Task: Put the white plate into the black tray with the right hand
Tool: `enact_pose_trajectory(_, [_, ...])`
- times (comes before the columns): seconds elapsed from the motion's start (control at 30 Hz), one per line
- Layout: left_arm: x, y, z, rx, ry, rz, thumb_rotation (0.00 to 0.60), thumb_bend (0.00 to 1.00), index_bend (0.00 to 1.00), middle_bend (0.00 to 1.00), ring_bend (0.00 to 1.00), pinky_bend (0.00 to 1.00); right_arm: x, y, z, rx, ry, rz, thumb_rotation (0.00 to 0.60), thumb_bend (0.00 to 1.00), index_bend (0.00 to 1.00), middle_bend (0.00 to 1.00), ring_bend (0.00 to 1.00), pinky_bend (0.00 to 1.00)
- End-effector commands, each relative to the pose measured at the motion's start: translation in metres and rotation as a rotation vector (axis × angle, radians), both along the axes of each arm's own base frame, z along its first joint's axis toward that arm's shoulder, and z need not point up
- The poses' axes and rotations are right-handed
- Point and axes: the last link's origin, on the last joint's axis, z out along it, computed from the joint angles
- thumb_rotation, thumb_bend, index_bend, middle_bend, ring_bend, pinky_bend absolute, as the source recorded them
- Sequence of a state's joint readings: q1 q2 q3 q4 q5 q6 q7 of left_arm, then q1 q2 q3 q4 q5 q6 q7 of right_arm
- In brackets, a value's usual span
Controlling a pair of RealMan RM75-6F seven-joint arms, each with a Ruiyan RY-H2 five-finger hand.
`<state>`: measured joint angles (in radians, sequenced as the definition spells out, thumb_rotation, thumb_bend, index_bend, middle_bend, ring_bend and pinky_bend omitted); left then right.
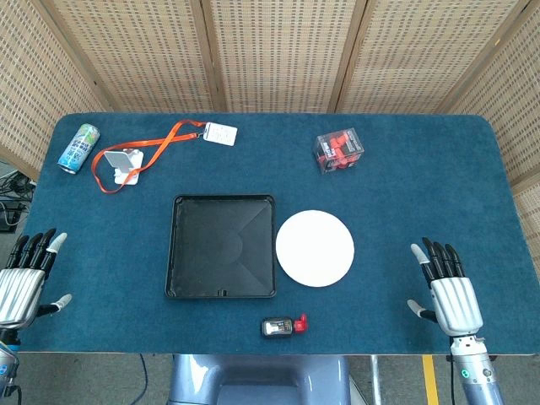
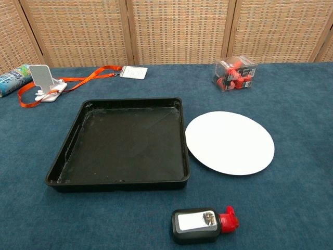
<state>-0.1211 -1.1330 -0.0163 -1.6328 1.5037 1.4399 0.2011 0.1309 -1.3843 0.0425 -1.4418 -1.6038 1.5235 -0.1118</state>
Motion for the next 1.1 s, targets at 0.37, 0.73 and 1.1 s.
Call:
enact_pose_trajectory(0.37, [0.001, -0.001, 0.000, -0.003, 0.004, -0.004, 0.600, 0.00, 0.00, 0.00, 0.00, 0.00, 0.004, 0.001, -0.001, -0.001, -0.017, 0.014, 0.600, 0.17, 0.07, 0.00, 0.00, 0.00])
enact_pose_trajectory(0.73, [0.000, 0.001, 0.000, -0.004, 0.006, 0.004, 0.600, 0.00, 0.00, 0.00, 0.00, 0.00, 0.015, -0.002, -0.022, 0.043, -0.033, 0.039, 0.600, 0.17, 0.07, 0.00, 0.00, 0.00])
enact_pose_trajectory(1.1, [0.001, 0.001, 0.002, 0.003, 0.004, 0.001, 0.600, 0.00, 0.00, 0.00, 0.00, 0.00, 0.040, -0.021, -0.069, 0.112, -0.040, 0.111, 0.600, 0.36, 0.10, 0.00, 0.00, 0.00])
